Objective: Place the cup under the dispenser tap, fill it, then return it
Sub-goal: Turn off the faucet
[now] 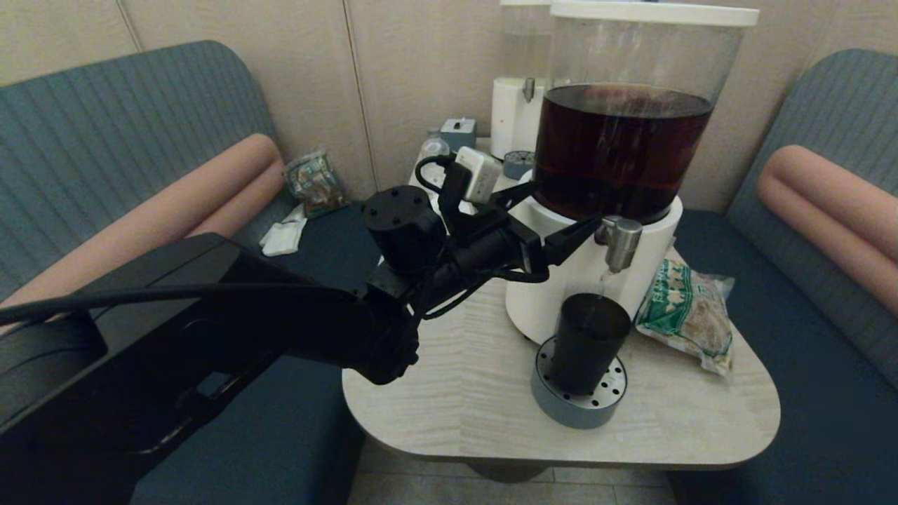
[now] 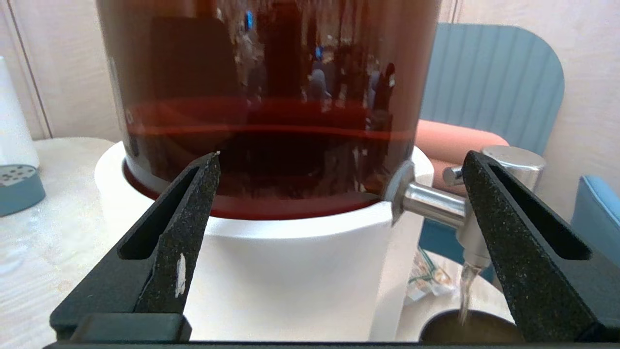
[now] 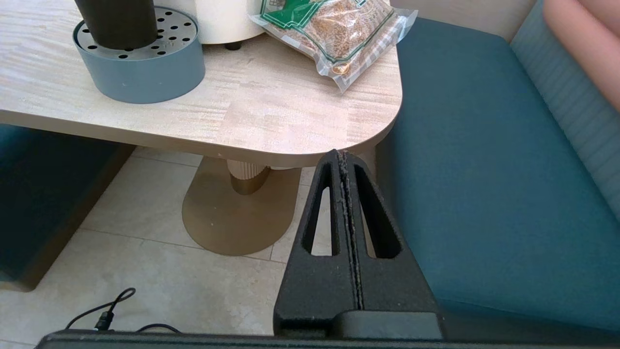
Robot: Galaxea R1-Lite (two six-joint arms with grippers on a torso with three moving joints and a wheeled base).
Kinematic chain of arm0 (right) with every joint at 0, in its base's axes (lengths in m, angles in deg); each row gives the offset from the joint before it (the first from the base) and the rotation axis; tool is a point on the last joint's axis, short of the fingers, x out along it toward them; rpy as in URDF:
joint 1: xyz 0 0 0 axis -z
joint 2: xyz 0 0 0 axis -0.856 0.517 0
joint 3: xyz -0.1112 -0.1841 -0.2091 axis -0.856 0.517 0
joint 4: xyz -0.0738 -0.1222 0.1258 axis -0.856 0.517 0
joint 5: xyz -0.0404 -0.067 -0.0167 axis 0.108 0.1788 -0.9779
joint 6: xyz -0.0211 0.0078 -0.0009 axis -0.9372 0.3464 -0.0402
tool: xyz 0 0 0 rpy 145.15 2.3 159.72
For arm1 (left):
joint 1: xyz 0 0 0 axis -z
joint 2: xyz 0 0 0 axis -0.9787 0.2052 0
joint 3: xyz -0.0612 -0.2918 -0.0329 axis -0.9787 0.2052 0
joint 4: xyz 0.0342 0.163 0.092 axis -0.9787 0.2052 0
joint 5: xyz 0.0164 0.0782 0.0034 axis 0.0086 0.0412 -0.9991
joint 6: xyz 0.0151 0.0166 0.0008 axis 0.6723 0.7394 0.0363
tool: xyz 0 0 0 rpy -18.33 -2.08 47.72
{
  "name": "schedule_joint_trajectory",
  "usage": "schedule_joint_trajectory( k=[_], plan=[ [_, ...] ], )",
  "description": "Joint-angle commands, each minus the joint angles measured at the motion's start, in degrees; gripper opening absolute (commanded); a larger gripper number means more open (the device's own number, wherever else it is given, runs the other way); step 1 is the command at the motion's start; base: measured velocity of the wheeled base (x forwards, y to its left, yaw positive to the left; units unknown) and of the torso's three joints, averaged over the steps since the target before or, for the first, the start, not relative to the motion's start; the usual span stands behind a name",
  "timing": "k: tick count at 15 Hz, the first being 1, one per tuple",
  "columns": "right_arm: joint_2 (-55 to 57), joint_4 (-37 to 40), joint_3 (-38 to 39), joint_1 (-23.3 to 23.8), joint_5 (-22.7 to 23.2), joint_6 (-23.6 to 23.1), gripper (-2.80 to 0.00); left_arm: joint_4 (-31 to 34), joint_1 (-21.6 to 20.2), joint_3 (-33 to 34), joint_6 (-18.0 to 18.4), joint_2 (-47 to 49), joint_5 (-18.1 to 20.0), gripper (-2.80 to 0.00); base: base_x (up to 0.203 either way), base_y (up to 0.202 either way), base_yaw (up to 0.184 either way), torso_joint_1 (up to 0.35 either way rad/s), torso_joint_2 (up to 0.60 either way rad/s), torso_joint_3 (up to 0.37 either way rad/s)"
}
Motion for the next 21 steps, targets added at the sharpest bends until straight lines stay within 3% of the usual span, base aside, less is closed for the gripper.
schedule_joint_trajectory(
  k=[1, 18, 21],
  plan=[
    [0.05, 0.01, 0.0, 0.0, 0.02, -0.04, -2.8, -0.1, 0.24, -0.87, -0.08, 1.58, 0.19, 0.0, 0.0, 0.0, 0.0, 0.0, 0.0, 0.0],
    [0.05, 0.01, 0.0, 0.02, 0.02, -0.04, -2.8, -0.24, 0.32, -1.55, 0.44, 2.43, 0.19, 0.0, 0.0, 0.0, 0.0, 0.0, 0.0, 0.0],
    [0.05, 0.01, 0.0, 0.02, 0.02, -0.04, -2.8, -0.35, 0.13, 2.5, 0.47, -0.79, 0.25, 0.0, 0.0, 0.0, 0.0, 0.0, 0.0, 0.0]
  ],
)
